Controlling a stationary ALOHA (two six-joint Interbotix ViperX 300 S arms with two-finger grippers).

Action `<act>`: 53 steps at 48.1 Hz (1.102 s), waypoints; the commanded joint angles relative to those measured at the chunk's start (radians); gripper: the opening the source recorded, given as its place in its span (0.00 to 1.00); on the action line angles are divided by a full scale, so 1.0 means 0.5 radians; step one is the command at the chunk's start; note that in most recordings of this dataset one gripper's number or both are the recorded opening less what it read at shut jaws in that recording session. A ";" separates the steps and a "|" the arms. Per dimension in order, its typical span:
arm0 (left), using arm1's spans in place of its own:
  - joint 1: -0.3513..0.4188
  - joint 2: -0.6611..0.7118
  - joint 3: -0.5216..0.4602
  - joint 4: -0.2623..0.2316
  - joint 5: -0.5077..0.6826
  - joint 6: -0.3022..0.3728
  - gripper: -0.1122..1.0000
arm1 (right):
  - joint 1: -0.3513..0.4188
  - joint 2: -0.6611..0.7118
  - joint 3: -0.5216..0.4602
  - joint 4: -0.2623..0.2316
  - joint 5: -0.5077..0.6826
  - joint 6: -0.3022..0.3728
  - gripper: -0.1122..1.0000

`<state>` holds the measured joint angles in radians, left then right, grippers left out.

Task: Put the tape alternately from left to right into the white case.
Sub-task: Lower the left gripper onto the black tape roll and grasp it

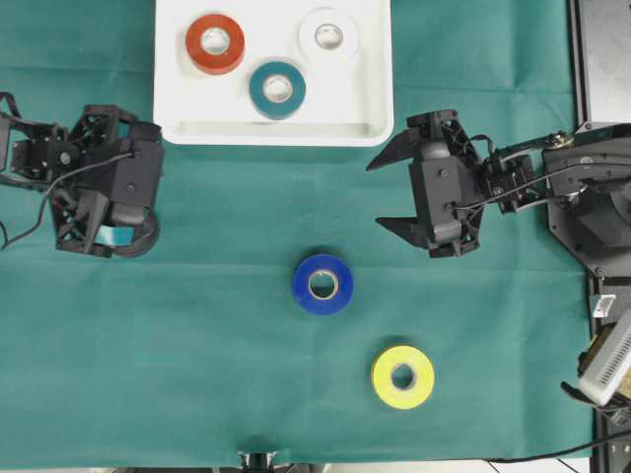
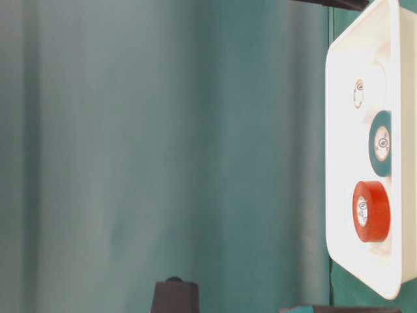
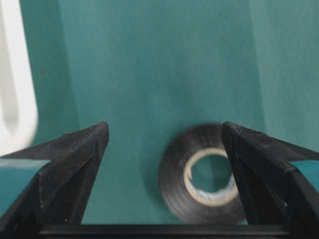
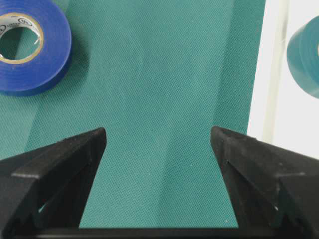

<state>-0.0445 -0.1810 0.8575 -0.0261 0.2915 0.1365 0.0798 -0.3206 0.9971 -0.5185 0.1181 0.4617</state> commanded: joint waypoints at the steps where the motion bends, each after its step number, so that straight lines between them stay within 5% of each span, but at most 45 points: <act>1: -0.028 -0.061 0.000 -0.003 0.009 -0.018 1.00 | 0.003 -0.028 -0.018 0.000 -0.015 0.003 0.84; 53: 0.049 0.199 0.114 0.006 -0.156 -0.006 0.99 | 0.003 -0.028 -0.031 0.000 -0.015 0.003 0.84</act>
<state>-0.0215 -0.0798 0.9204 -0.0261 0.2270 0.1319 0.0798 -0.3206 0.9971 -0.5185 0.1181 0.4617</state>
